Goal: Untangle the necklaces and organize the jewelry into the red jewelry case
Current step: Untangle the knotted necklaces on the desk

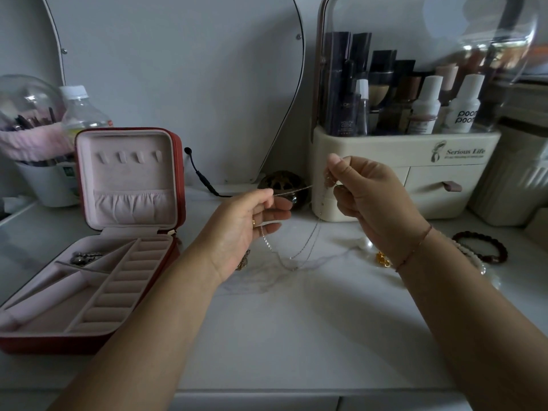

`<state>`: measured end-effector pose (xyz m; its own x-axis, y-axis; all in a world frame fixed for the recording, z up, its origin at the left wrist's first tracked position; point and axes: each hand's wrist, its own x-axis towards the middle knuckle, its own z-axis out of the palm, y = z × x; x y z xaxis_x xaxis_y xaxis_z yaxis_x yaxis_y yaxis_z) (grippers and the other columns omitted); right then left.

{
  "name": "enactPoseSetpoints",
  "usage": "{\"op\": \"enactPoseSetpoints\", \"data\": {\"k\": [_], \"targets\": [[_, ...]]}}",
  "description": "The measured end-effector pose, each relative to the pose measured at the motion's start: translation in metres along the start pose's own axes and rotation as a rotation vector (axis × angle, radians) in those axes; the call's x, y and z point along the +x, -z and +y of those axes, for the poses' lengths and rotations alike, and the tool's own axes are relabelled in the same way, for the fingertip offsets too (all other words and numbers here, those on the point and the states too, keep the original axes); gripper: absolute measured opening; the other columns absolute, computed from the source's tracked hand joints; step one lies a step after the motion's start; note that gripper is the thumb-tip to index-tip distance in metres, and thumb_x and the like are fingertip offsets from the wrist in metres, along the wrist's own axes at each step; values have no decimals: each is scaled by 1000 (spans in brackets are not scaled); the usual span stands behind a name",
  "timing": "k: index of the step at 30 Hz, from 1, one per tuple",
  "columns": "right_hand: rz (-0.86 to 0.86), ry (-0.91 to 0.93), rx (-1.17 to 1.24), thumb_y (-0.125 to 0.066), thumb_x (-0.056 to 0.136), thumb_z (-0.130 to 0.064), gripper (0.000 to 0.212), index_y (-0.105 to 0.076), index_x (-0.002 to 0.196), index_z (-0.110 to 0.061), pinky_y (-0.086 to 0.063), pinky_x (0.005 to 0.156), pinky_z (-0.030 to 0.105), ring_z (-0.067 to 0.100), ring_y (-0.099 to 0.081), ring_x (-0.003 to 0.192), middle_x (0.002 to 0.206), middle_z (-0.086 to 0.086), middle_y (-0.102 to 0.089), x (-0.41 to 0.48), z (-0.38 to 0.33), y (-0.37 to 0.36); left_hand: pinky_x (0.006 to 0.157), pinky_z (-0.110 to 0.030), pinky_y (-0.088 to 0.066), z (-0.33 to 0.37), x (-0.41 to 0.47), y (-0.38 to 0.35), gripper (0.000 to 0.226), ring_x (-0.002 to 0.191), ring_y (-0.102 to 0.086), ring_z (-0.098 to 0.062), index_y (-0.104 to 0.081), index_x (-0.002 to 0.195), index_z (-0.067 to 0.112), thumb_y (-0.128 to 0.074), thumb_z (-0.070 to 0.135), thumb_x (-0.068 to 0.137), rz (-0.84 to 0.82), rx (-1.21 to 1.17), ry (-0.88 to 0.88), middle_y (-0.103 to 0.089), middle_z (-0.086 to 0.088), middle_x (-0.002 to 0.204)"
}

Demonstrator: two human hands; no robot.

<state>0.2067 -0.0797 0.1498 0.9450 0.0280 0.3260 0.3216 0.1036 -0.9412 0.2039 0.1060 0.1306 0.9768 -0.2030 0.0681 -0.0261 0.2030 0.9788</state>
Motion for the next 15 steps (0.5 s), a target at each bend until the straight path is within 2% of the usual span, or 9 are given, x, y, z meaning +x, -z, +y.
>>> {"op": "enactPoseSetpoints", "data": {"k": [3,5,9,11,13,15], "targets": [[-27,10,26,-56,91,-26,25,-57,72,-9,-17,41,20,8,-22,43,53,0,-35,0,-1,-1,86,-34,-45,2,-2,-2,40,90,-66,-18,-41,57,19,-45,28,95,-49,30,16,-71,-6,88],[-49,21,36,-59,84,-31,24,-58,72,-10,-17,41,20,8,-21,43,50,-4,-33,-1,-2,-3,88,-35,-45,2,-3,-3,40,88,-66,-18,-40,56,19,-46,36,93,-68,67,19,-70,-6,82],[-89,41,35,-62,76,-34,26,-59,72,-9,-13,44,24,9,-19,44,48,-6,-29,-3,-3,-5,82,-32,-48,0,-4,-3,36,79,-68,-23,-51,62,16,-49,42,87,-90,148,8,-58,-3,57],[-112,41,28,-63,76,-34,26,-59,72,-8,-13,43,24,10,-19,44,48,-4,-29,-4,-2,-7,82,-34,-49,-2,-4,-3,34,74,-68,-23,-59,72,13,-49,39,91,-82,231,-9,-55,-2,53],[-125,43,6,-63,75,-34,28,-59,73,-7,-15,43,23,10,-19,44,48,-4,-30,-5,-2,-9,85,-36,-48,-4,-3,-4,30,75,-66,-18,-66,80,13,-51,37,91,-72,300,-32,-63,-2,62],[-129,50,-22,-64,75,-34,28,-60,72,-7,-18,42,22,10,-20,43,47,-5,-32,-6,-2,-10,85,-33,-45,-6,-3,-5,26,82,-65,-13,-71,88,17,-55,38,87,-65,328,-57,-71,0,81]]}}
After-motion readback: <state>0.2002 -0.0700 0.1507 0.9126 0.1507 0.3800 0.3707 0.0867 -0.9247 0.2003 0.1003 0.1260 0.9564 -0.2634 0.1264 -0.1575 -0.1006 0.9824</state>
